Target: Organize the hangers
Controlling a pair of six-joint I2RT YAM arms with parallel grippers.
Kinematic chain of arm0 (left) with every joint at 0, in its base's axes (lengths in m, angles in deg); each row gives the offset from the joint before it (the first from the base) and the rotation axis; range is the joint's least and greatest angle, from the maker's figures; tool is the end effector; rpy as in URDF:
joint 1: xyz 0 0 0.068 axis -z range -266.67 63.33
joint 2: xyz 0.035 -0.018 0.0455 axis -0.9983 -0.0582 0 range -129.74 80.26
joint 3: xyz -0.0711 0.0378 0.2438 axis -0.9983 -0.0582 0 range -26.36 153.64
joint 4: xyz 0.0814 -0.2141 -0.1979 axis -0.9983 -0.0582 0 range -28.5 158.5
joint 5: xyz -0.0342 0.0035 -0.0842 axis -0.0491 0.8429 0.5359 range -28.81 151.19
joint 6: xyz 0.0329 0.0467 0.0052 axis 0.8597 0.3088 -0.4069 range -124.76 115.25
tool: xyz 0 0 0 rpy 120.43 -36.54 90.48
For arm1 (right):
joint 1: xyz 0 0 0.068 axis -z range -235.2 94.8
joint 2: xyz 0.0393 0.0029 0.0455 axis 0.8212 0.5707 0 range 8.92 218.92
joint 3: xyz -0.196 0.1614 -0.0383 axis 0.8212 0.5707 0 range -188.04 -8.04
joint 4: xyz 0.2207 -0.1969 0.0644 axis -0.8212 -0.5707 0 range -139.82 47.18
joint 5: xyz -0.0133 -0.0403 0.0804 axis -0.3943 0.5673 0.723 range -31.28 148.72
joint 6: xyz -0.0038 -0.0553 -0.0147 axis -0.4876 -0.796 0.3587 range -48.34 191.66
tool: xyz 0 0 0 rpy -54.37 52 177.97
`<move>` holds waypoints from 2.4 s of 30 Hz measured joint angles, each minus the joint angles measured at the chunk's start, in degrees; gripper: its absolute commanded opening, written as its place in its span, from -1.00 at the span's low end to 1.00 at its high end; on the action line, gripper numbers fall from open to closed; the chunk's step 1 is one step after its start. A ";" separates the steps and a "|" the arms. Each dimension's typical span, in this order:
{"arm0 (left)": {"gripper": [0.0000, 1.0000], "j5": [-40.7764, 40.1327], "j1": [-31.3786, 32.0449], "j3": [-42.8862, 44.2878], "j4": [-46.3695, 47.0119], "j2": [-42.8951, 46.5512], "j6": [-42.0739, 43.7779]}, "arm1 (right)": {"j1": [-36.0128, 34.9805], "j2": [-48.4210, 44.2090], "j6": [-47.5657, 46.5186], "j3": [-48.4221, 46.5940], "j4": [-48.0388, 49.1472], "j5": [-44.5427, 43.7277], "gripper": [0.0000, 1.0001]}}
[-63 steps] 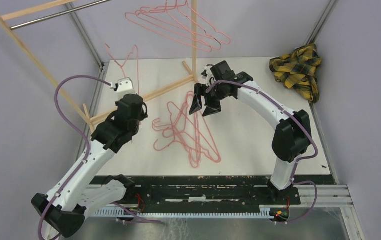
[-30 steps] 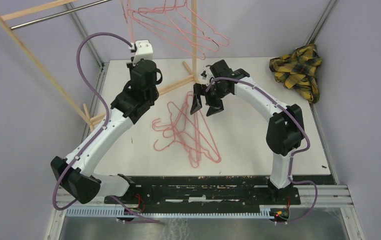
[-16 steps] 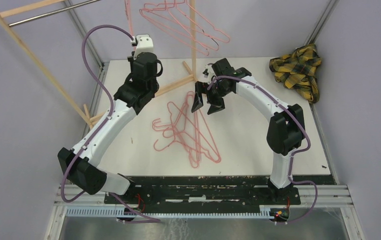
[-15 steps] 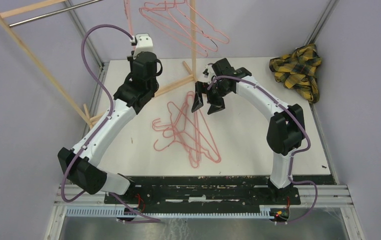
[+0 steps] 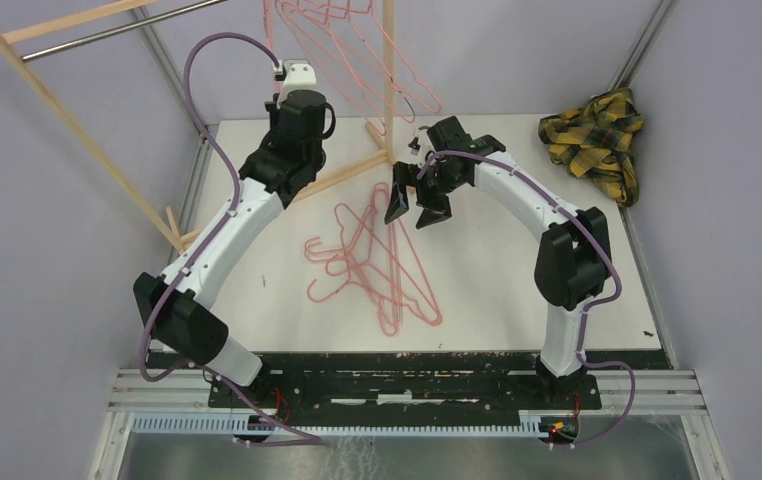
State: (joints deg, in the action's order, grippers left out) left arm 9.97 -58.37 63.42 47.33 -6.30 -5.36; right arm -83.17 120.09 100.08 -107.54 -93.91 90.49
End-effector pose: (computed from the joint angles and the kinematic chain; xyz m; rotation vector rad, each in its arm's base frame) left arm 0.3536 -0.1544 0.4058 -0.1675 1.7820 0.4779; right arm 0.3908 0.2318 0.2481 -0.1822 2.8067 1.0251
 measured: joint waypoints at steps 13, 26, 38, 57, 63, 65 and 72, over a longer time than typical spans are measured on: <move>-0.94 8.90 -0.17 8.46 -7.21 -6.27 -1.95 | 1.09 0.00 0.20 2.21 0.87 0.61 1.00; -0.94 18.67 1.09 17.97 -7.13 -15.85 -2.34 | 1.09 0.00 0.15 2.21 0.76 0.74 1.00; 0.41 22.95 1.73 15.98 -8.13 -15.87 -3.28 | 2.16 -2.10 0.22 3.93 2.62 1.70 1.00; 0.98 43.19 1.75 -11.63 -3.85 12.11 -5.55 | -1.68 -4.81 -5.55 4.44 -1.60 -4.59 0.89; 0.98 45.77 1.75 -26.49 -4.52 21.84 -9.64 | -9.53 -1.31 -8.70 -1.01 -2.78 -6.36 0.70; 0.98 45.75 1.75 -28.87 -5.66 24.00 -10.25 | -11.08 1.33 -9.29 -2.82 -3.23 -6.43 0.61; 1.00 44.04 1.75 -34.51 -7.17 29.55 -12.24 | -14.40 14.01 -11.28 -9.77 -4.24 -7.91 0.48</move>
State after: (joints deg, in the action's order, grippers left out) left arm 54.01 -56.62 28.91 40.16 23.25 -17.60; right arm -97.57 134.10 88.80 -117.31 -98.15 82.58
